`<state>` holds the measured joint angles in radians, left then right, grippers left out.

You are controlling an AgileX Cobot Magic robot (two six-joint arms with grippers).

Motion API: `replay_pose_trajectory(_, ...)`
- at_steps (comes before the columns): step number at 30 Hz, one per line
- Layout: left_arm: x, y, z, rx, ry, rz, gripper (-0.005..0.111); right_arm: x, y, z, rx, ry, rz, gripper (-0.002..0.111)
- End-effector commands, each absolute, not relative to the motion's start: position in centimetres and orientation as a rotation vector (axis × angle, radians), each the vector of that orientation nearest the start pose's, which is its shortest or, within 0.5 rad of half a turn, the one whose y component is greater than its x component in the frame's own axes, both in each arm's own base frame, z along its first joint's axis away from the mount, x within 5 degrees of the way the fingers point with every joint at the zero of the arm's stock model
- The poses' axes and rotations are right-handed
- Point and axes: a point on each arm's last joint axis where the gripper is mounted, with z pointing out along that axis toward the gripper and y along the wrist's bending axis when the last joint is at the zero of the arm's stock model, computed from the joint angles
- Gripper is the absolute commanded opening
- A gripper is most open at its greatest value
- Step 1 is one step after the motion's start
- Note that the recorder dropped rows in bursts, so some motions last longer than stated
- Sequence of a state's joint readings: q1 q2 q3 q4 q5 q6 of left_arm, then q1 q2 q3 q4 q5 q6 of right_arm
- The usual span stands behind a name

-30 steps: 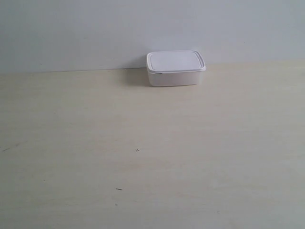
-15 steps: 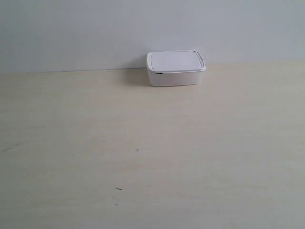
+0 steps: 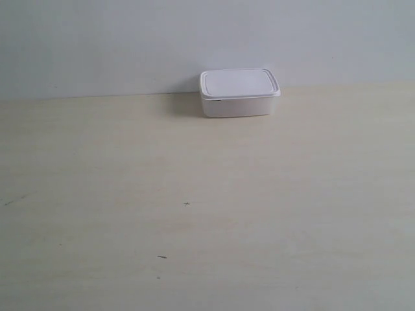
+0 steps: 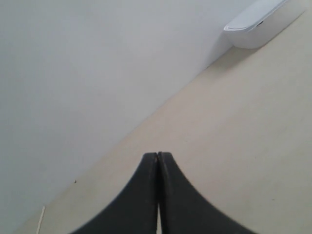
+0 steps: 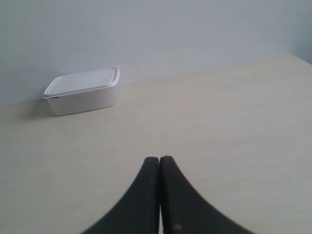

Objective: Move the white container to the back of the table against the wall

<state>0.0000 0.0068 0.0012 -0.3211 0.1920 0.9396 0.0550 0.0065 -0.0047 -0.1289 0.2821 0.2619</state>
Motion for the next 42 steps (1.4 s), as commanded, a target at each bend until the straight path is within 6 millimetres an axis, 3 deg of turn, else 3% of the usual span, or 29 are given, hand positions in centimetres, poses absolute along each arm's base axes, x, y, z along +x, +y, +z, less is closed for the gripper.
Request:
replay_pose_trajectory(1,5.6,-0.5,19.5,0.582,1.597,0.441,0.0,5.5,-0.1,18.8,0.1,1.757,0.103,0.0)
replay_pose_trajectory(3,5.5,-0.6,19.2,0.586,1.633,0.406,0.0,5.5,-0.1,18.8,0.1,1.757,0.103,0.0)
replay_pose_trajectory(6,5.3,-0.8,18.1,0.354,1.807,0.144,0.0,5.5,-0.1,18.8,0.1,1.757,0.103,0.0)
replay_pose_trajectory(8,5.3,-0.7,18.1,0.215,1.829,0.055,0.0,5.5,-0.1,18.8,0.1,1.757,0.103,0.0)
replay_pose_trajectory(42,5.3,-0.6,18.1,0.197,1.827,0.055,0.0,5.5,-0.1,18.8,0.099,1.757,0.102,0.0)
